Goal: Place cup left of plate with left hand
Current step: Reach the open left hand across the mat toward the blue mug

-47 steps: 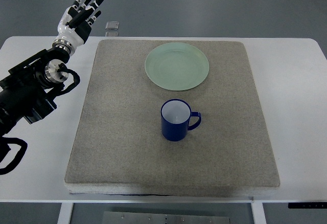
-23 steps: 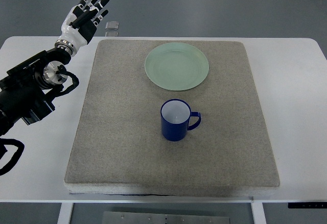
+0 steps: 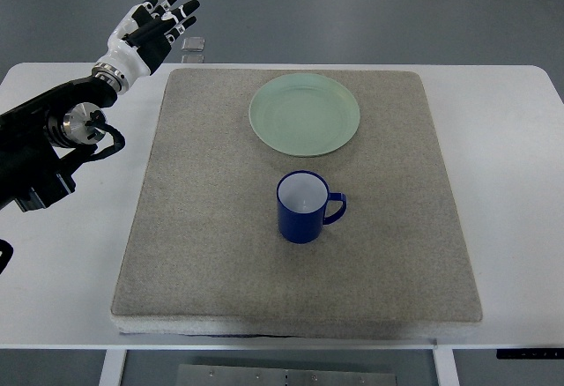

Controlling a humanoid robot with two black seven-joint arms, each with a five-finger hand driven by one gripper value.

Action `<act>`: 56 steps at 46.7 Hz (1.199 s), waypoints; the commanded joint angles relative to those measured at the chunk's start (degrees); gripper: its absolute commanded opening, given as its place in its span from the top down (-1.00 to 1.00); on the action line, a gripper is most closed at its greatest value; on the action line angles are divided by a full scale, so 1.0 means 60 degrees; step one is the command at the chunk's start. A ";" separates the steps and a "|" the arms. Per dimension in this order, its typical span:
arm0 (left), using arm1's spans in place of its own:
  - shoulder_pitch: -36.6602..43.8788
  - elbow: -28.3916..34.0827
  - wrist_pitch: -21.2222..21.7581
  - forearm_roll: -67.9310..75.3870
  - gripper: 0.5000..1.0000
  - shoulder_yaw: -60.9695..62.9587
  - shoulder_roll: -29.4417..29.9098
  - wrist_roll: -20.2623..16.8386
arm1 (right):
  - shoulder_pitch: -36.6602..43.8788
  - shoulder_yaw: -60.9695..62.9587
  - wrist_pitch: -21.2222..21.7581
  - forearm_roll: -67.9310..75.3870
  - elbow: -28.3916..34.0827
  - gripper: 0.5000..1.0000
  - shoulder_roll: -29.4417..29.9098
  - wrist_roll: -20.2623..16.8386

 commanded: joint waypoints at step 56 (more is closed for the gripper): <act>0.1776 -0.5871 -0.2818 0.6598 -1.00 0.0050 0.4050 -0.0925 | 0.0000 0.0000 0.0000 0.0000 0.0000 -0.73 0.0000 0.0000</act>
